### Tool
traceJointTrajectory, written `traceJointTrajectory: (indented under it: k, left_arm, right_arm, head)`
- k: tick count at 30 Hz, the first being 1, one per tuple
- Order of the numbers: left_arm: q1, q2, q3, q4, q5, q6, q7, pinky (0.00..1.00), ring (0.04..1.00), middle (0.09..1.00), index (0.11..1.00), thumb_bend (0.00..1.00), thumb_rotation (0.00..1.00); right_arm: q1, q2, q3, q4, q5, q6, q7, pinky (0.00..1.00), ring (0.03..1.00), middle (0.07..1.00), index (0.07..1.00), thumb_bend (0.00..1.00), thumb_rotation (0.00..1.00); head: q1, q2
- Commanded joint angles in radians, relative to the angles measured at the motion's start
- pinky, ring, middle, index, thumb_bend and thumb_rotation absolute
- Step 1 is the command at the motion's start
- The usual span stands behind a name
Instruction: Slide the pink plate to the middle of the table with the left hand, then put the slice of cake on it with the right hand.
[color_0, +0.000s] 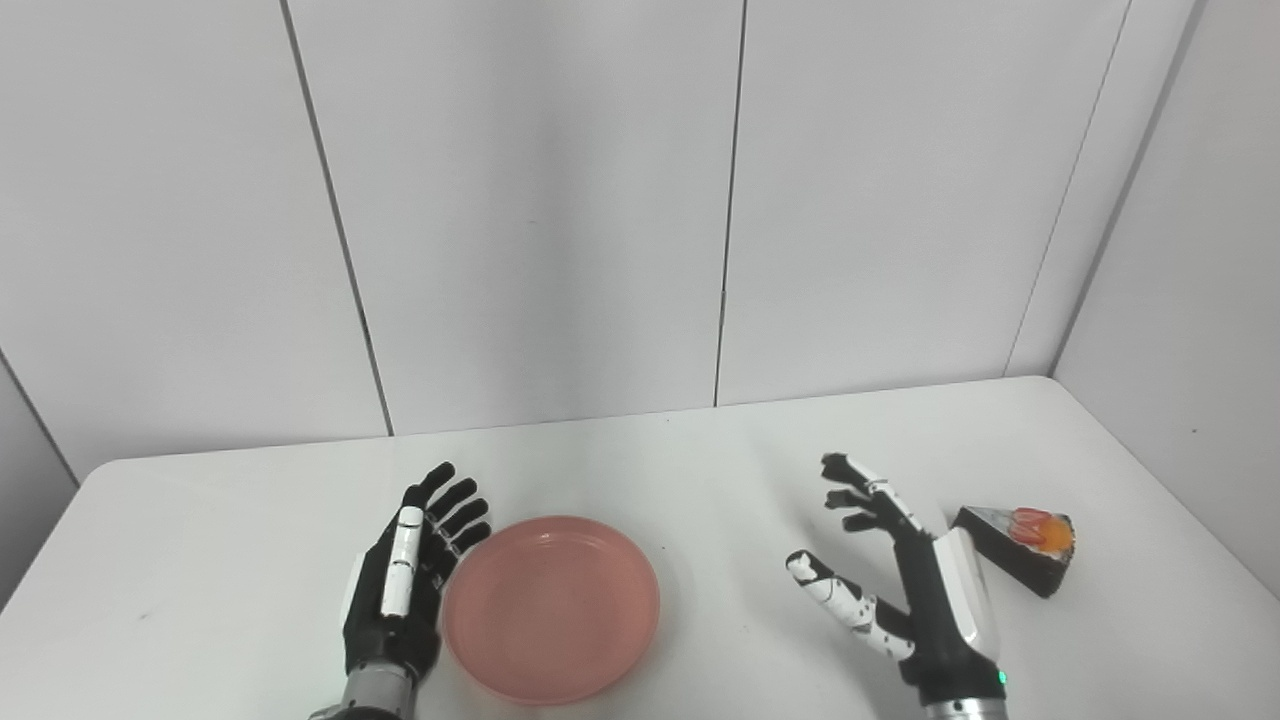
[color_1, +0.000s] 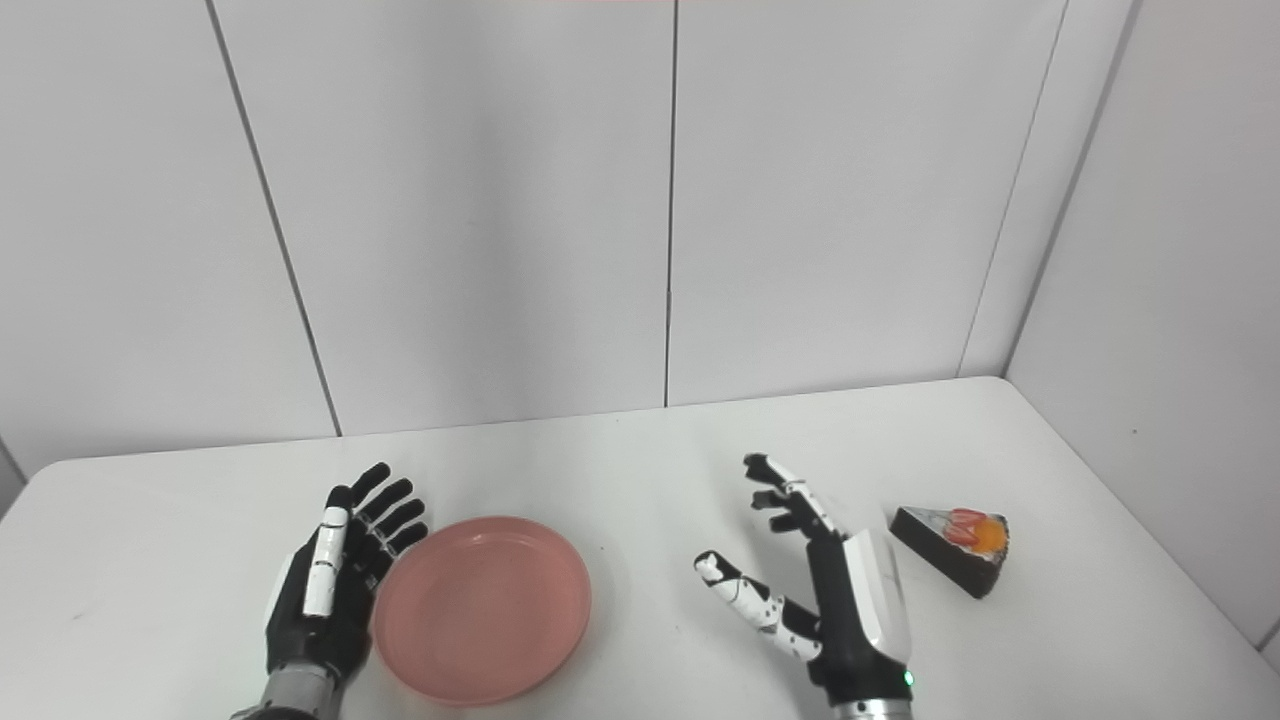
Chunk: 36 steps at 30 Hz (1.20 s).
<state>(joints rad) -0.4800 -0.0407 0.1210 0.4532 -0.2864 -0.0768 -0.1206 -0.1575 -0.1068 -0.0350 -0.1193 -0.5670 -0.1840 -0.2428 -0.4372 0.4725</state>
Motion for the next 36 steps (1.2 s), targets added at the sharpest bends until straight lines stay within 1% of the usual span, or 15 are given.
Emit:
traceJointTrajectory:
  k: [1,2,4,6,7,10,13,17,21,24,26,30,33,36]
  left_arm:
    - [0.022,-0.009,-0.005,0.035,0.012,0.028,0.014,0.76,0.760,0.776,0.779,0.65,0.75]
    - [0.022,-0.010,-0.005,0.036,0.011,0.030,0.015,0.75,0.763,0.779,0.783,0.65,0.75]
    - [0.021,-0.011,-0.004,0.041,0.009,0.028,0.012,0.75,0.768,0.787,0.790,0.66,0.75]
    - [0.021,-0.010,-0.007,0.046,0.012,0.021,0.009,0.74,0.768,0.789,0.797,0.66,0.75]
    - [0.020,-0.010,-0.008,0.048,0.014,0.020,0.009,0.74,0.769,0.789,0.799,0.66,0.76]
    - [0.023,-0.010,-0.008,0.041,0.015,0.030,0.015,0.73,0.769,0.788,0.802,0.66,0.77]
    - [0.024,-0.011,-0.008,0.036,0.016,0.034,0.019,0.73,0.768,0.787,0.799,0.65,0.77]
    - [0.026,-0.016,-0.007,0.027,0.016,0.043,0.025,0.71,0.753,0.782,0.799,0.64,0.77]
    - [0.026,-0.017,-0.010,0.030,0.023,0.038,0.024,0.71,0.755,0.786,0.799,0.63,0.78]
    - [0.026,-0.018,-0.010,0.032,0.024,0.038,0.018,0.72,0.763,0.792,0.803,0.63,0.77]
    - [0.026,-0.018,-0.009,0.032,0.023,0.041,0.018,0.73,0.765,0.795,0.807,0.64,0.76]
    - [0.026,-0.018,-0.008,0.033,0.019,0.046,0.016,0.74,0.775,0.796,0.809,0.64,0.76]
    - [0.029,-0.020,-0.007,0.027,0.018,0.052,0.018,0.75,0.776,0.796,0.813,0.63,0.76]
    - [0.031,-0.022,-0.008,0.019,0.021,0.057,0.021,0.75,0.774,0.791,0.798,0.63,0.75]
  right_arm:
    - [-0.045,-0.063,-0.024,-0.030,-0.071,-0.003,-0.037,0.62,0.719,0.789,0.790,0.65,0.85]
    - [-0.052,-0.082,-0.027,-0.025,-0.105,-0.005,-0.045,0.61,0.720,0.790,0.788,0.64,0.84]
    - [-0.065,-0.116,-0.032,-0.019,-0.171,0.016,-0.054,0.64,0.744,0.805,0.795,0.65,0.84]
    - [-0.080,-0.145,-0.036,-0.015,-0.245,0.065,-0.057,0.65,0.758,0.816,0.797,0.68,0.85]
    - [-0.084,-0.152,-0.037,-0.014,-0.265,0.080,-0.058,0.66,0.763,0.818,0.796,0.69,0.85]
    - [-0.112,-0.202,-0.043,0.001,-0.313,0.134,-0.036,0.67,0.776,0.824,0.794,0.70,0.84]
    - [-0.138,-0.247,-0.044,0.030,-0.344,0.160,-0.032,0.68,0.764,0.791,0.771,0.71,0.82]
    - [-0.166,-0.316,-0.035,0.069,-0.383,0.202,0.019,0.70,0.754,0.770,0.763,0.71,0.81]
    - [-0.192,-0.389,-0.012,0.131,-0.409,0.230,0.063,0.61,0.680,0.720,0.735,0.74,0.77]
    - [-0.205,-0.424,0.008,0.173,-0.442,0.261,0.082,0.60,0.671,0.707,0.726,0.74,0.76]
    - [-0.215,-0.443,0.021,0.203,-0.459,0.284,0.094,0.63,0.684,0.707,0.724,0.73,0.75]
    - [-0.233,-0.472,0.045,0.284,-0.484,0.309,0.074,0.65,0.695,0.699,0.694,0.74,0.73]
    - [-0.249,-0.494,0.063,0.355,-0.495,0.329,0.061,0.67,0.702,0.701,0.672,0.75,0.75]
    - [-0.260,-0.508,0.076,0.417,-0.493,0.336,0.029,0.65,0.677,0.687,0.650,0.75,0.73]
  head:
    - [-0.001,-0.001]
    - [-0.004,-0.004]
    - [-0.007,-0.007]
    - [-0.007,-0.011]
    - [-0.007,-0.011]
    - [-0.005,-0.014]
    - [-0.004,-0.016]
    - [-0.002,-0.016]
    - [-0.002,-0.018]
    - [-0.002,-0.019]
    - [-0.002,-0.020]
    - [-0.001,-0.023]
    - [0.000,-0.022]
    - [0.002,-0.019]
